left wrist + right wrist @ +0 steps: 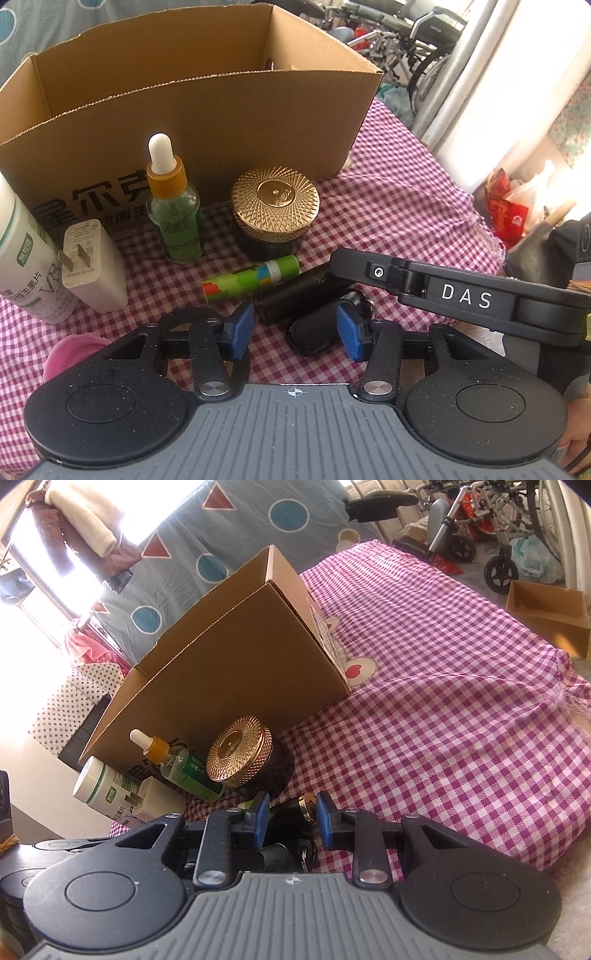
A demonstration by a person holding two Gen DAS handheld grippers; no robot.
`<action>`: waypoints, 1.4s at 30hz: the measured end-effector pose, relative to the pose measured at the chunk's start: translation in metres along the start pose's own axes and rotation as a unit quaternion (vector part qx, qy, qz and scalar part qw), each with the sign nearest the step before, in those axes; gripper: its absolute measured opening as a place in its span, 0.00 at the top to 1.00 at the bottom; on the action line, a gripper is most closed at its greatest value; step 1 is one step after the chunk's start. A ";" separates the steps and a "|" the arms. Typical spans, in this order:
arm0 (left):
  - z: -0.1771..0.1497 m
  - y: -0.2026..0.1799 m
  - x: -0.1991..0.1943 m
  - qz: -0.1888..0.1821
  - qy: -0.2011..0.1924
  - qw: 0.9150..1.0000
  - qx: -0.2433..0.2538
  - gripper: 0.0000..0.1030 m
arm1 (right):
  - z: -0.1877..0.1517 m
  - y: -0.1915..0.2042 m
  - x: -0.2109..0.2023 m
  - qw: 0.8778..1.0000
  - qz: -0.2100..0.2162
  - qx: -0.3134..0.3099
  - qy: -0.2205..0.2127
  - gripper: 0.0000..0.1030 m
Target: Organize rigid objects
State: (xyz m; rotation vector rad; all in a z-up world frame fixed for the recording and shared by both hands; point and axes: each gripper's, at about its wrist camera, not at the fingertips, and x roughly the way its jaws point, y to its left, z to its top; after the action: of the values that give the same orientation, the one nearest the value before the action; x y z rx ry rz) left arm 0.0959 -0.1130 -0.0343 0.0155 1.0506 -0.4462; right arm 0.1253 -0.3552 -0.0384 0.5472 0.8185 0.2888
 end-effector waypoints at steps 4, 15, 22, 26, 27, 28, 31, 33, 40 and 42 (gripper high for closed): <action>0.002 -0.001 0.003 0.001 0.003 1.000 -0.003 0.52 | 0.001 -0.004 0.004 1.000 0.004 0.008 0.002 0.72; 0.007 -0.002 0.003 0.008 0.000 1.000 -0.010 0.52 | -0.001 -0.005 0.008 1.000 0.010 0.018 -0.003 0.72; 0.011 -0.007 -0.006 0.009 -0.019 1.000 -0.004 0.52 | 0.003 0.000 -0.003 1.000 0.010 0.017 -0.020 0.71; 0.012 -0.011 -0.016 0.007 -0.037 0.999 0.000 0.52 | 0.006 0.007 -0.013 0.999 0.007 0.009 -0.036 0.71; 0.012 -0.012 -0.019 0.006 -0.042 0.999 0.001 0.52 | 0.007 0.009 -0.016 0.999 0.006 0.005 -0.040 0.71; 0.012 -0.013 -0.022 0.006 -0.046 0.999 0.003 0.52 | 0.007 0.012 -0.019 0.999 0.005 0.003 -0.044 0.71; 0.012 -0.017 -0.033 0.007 -0.062 0.998 0.009 0.52 | 0.009 0.018 -0.028 0.998 0.006 -0.001 -0.056 0.71; 0.011 -0.019 -0.042 0.007 -0.076 0.997 0.011 0.52 | 0.011 0.024 -0.035 0.998 0.008 -0.006 -0.065 0.71; 0.016 -0.023 -0.077 0.015 -0.132 0.991 0.015 0.52 | 0.024 0.054 -0.059 0.993 0.022 -0.039 -0.105 0.71; 0.018 -0.022 -0.086 0.019 -0.148 0.989 0.014 0.52 | 0.029 0.065 -0.063 0.991 0.026 -0.052 -0.117 0.71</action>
State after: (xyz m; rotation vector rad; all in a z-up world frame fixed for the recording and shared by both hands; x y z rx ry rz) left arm 0.0675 -0.1075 0.0513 -0.0053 0.7503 -0.4155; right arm 0.1040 -0.3397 0.0530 0.4948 0.5604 0.3074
